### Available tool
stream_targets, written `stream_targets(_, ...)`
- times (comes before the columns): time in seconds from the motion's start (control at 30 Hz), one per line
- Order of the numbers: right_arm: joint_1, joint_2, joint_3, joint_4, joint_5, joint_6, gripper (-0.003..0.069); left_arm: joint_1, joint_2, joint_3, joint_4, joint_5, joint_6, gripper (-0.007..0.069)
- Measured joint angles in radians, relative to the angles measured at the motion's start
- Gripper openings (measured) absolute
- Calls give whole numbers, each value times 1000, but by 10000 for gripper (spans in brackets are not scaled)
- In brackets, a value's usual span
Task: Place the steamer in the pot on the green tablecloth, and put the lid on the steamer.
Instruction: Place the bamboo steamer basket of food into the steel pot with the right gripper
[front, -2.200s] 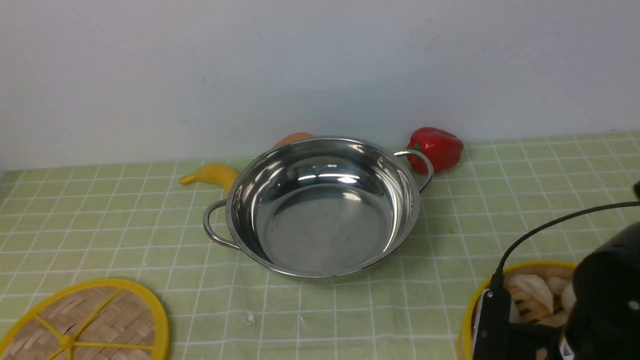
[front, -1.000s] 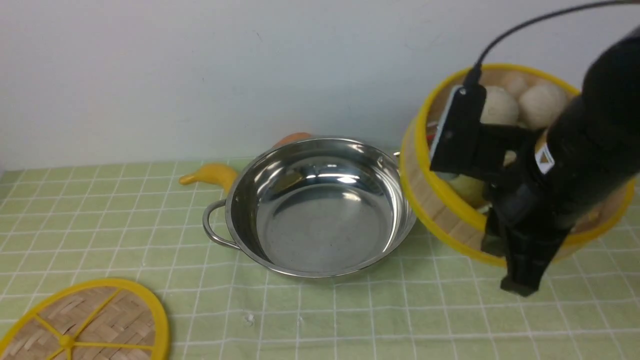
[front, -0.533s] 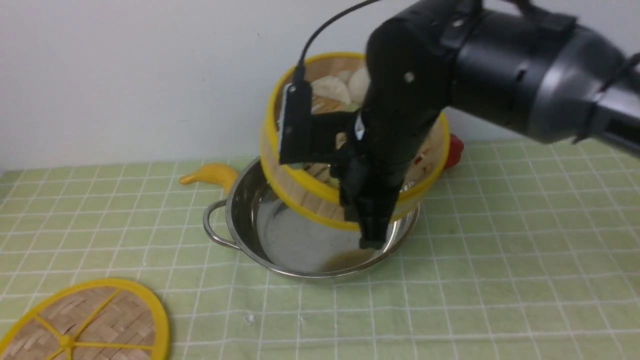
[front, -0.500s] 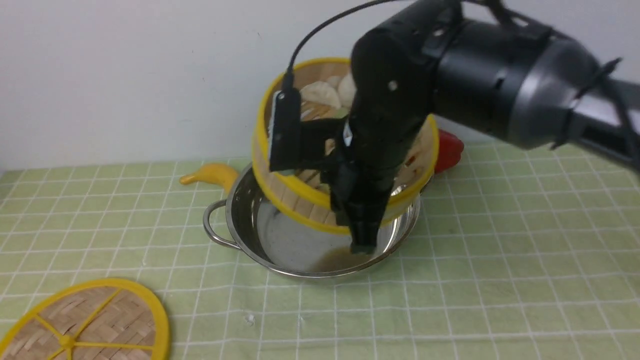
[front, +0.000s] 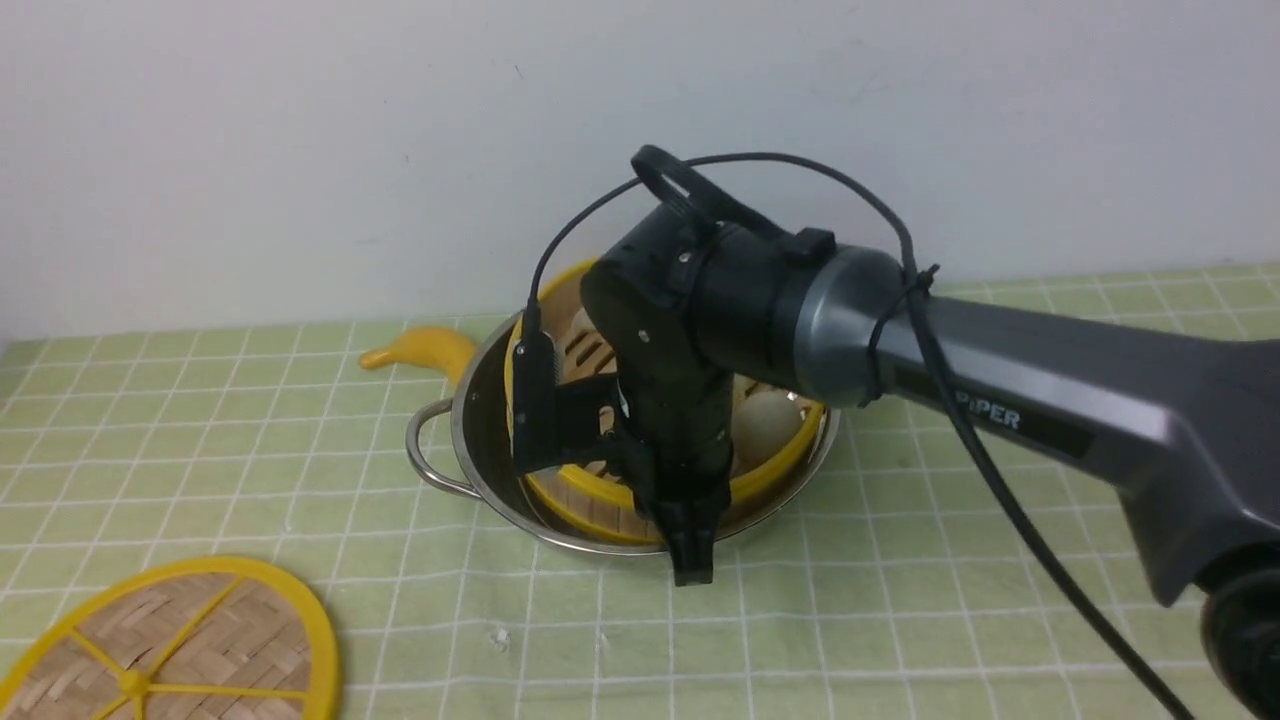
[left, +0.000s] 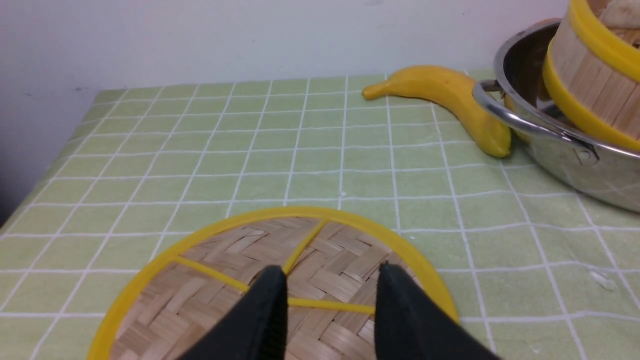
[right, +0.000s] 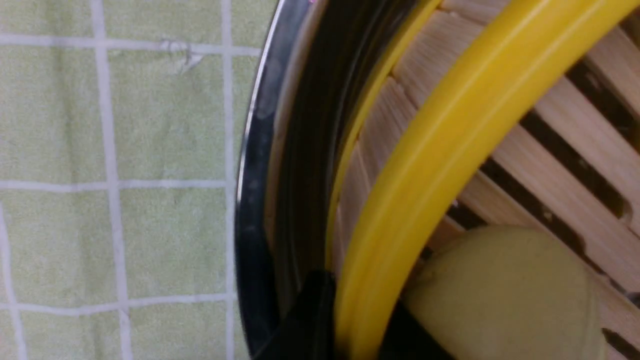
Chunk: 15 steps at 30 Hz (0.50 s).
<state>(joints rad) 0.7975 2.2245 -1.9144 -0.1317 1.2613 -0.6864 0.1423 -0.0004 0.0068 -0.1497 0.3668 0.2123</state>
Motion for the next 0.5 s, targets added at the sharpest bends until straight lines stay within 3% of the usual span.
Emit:
stream_targets(0.4,0,20,-4,17,-13,-5,83,0,0,0,0,0,0,243)
stream_targets(0.5,0,20,-10,21,-29,-10,172,0,0,0,0,0,0,243)
